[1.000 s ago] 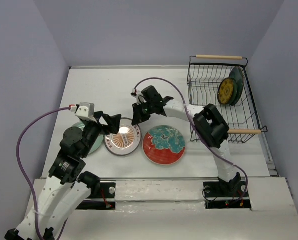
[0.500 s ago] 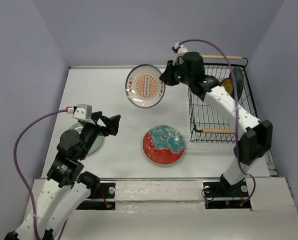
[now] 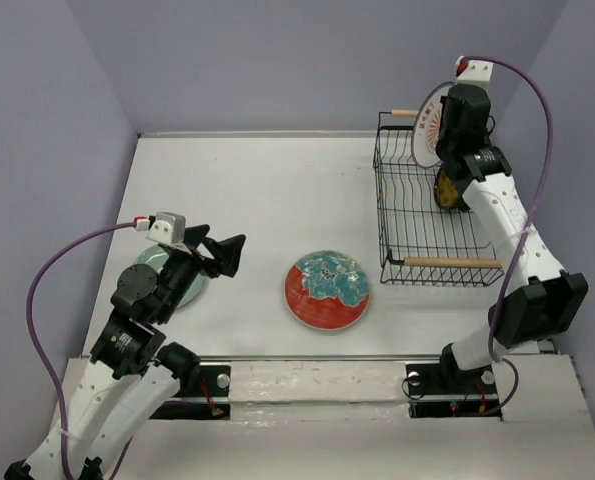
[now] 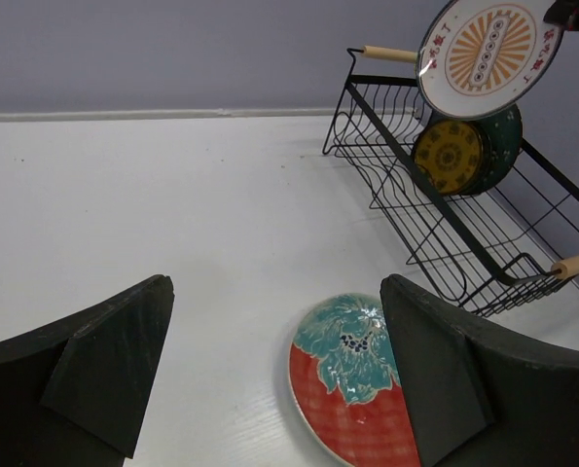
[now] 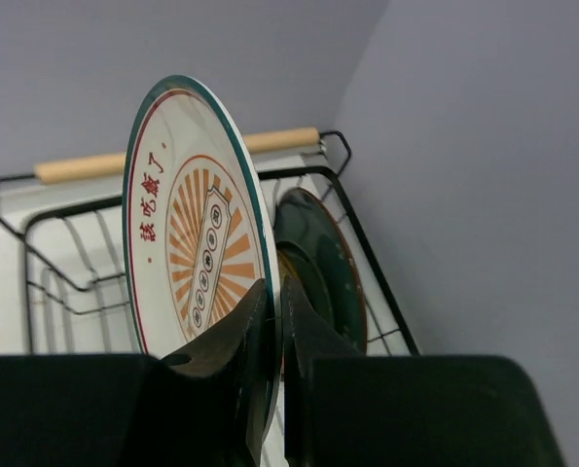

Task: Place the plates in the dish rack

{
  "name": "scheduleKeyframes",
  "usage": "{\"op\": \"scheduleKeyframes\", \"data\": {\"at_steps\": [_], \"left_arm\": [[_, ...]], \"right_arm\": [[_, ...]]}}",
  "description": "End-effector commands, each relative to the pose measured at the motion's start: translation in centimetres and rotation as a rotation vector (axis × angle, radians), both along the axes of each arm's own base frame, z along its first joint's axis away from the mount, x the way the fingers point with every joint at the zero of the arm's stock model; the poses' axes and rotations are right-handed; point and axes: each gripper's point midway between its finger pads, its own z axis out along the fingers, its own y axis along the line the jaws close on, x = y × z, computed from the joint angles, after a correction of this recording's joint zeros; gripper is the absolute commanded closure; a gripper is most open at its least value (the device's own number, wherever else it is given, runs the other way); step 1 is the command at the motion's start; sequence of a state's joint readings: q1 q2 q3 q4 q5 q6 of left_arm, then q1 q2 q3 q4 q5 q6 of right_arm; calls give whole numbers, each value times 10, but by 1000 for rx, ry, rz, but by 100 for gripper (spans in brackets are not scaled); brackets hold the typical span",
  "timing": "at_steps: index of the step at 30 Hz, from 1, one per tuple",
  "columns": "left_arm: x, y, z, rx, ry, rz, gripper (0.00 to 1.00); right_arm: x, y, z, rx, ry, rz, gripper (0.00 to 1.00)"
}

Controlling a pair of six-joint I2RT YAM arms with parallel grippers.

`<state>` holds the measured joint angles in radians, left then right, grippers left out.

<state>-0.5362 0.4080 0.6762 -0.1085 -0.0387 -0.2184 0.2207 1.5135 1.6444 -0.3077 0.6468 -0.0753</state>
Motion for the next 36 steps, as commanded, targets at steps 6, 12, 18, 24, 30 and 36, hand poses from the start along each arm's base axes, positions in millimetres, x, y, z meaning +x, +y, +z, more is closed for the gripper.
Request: {"op": "scheduleKeyframes", "data": {"at_steps": [6,12,18,24,30,36], "left_arm": [[-3,-7,16,-24,-53,-33,1],[-3,-8,15,-21,-49,-37,1],[-3,-8,15,-21,-48,-37,1],[-2,-9,14,-17,-45,-37,1],[-1,-9,13,-13,-41,-37,1],[0,-10,12,-12,-37,-37,1]], "right_arm": [[25,-42,-38,-220,113,-121,93],[44,-51,-62,-306,175,-123,93],[59,-50,-91,-318,220,-95,93],[67,-55,-120,-318,267,-89,93],[71,-57,-146,-313,313,-76,93],[74,-55,-169,-310,354,-61,93]]}}
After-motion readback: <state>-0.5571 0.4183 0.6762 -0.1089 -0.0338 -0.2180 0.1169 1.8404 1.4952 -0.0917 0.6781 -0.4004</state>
